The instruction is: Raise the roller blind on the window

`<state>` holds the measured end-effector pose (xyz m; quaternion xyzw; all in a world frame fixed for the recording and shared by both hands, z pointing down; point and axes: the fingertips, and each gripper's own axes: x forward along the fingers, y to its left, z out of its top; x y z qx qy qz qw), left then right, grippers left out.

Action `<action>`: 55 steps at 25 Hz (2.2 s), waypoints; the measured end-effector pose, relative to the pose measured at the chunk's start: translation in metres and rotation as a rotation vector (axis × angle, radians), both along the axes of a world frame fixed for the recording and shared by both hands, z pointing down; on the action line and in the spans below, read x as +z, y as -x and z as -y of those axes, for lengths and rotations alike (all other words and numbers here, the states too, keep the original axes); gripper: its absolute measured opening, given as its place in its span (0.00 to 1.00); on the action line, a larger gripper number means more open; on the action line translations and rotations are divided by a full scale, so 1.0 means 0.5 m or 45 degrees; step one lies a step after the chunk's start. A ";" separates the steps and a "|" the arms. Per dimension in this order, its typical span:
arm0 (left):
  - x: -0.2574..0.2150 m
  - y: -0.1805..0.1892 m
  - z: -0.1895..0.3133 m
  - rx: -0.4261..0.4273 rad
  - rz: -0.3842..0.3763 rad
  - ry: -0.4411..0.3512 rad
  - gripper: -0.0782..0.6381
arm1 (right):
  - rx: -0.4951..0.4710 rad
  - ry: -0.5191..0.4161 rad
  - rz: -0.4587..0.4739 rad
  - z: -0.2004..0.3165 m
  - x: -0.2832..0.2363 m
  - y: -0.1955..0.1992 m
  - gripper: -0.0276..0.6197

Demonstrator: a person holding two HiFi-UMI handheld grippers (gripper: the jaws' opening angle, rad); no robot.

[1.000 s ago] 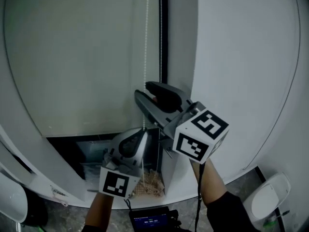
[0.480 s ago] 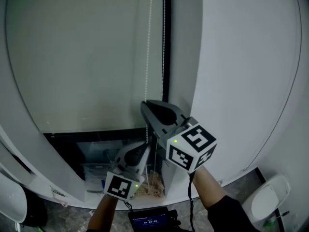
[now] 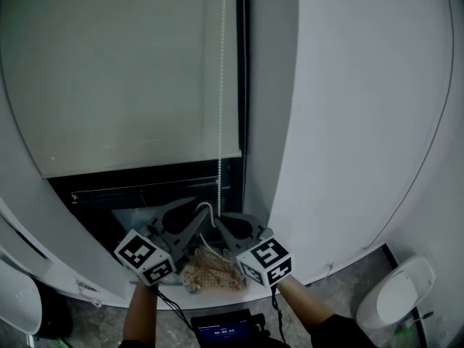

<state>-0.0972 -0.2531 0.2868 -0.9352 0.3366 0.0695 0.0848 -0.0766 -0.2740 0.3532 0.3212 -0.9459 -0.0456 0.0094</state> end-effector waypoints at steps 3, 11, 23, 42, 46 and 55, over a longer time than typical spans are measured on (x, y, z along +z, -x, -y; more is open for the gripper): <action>-0.023 -0.020 -0.027 0.147 0.058 0.000 0.19 | 0.061 -0.023 -0.027 0.019 0.006 -0.026 0.06; -0.106 -0.028 0.016 0.132 -0.086 0.044 0.25 | -0.020 -0.039 -0.006 -0.019 0.000 0.000 0.06; -0.122 -0.061 0.010 0.331 -0.207 0.272 0.13 | -0.158 0.086 0.022 -0.080 0.080 0.015 0.06; 0.117 -0.017 -0.055 0.369 -0.215 0.480 0.13 | -0.558 0.093 0.693 -0.071 -0.308 -0.065 0.22; 0.181 -0.015 -0.079 0.361 -0.203 0.537 0.13 | -0.632 0.119 0.748 -0.068 -0.344 -0.036 0.22; 0.249 0.029 -0.099 0.316 -0.169 0.585 0.13 | -0.638 0.063 0.615 -0.093 -0.324 0.043 0.07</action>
